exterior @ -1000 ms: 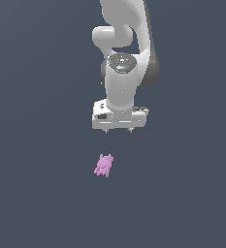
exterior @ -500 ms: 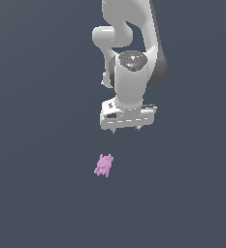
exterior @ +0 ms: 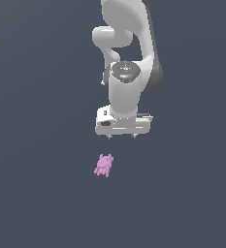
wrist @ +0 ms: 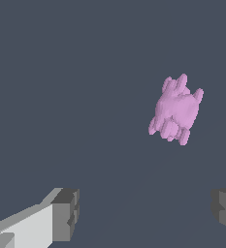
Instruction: Pick up the object and move it to a goal position.
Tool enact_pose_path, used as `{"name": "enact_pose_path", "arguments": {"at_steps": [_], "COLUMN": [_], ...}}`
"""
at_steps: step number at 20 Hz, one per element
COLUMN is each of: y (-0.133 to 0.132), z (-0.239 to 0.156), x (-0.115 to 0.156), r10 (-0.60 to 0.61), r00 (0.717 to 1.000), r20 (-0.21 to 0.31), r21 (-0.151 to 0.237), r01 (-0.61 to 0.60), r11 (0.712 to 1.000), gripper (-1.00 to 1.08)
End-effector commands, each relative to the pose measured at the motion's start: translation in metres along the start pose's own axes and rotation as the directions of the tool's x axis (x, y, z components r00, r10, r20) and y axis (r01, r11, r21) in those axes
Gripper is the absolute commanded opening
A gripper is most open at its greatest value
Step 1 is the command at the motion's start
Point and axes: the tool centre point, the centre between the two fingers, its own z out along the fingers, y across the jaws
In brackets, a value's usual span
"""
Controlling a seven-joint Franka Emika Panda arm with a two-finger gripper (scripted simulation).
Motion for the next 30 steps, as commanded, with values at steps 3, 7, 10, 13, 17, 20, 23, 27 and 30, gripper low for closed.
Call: {"name": "enact_pose_path", "arguments": {"at_steps": [3,7,10,13,17,20,23,27,30], "y": [0.018,0.039,0.054,0.065,0.076,0.08,0.082,0.081,0.082], "z": [0.016,0.036,0.05,0.061,0.072,0.076,0.078,0.081,0.092], "x": [0.018,0.037,0.049,0.057,0.063,0.066,0.067,0.066,0.066], "r10": [0.078,0.164,0.219,0.261,0.299,0.315,0.32,0.317,0.317], "r00": [0.997,0.986,0.976,0.965,0.954,0.949,0.947,0.948,0.948], "r20": [0.0,-0.001,-0.003,-0.005,-0.007,-0.008,-0.008,-0.007,-0.007], "r21": [-0.003,-0.008,-0.013,-0.018,-0.023,-0.025,-0.026,-0.026,-0.026], "r01": [-0.078,-0.164,-0.219,-0.261,-0.299,-0.315,-0.32,-0.317,-0.317], "r11": [0.997,0.986,0.976,0.965,0.954,0.949,0.947,0.948,0.948], "gripper": [1.0,1.0,1.0,1.0,1.0,1.0,1.0,1.0,1.0]}}
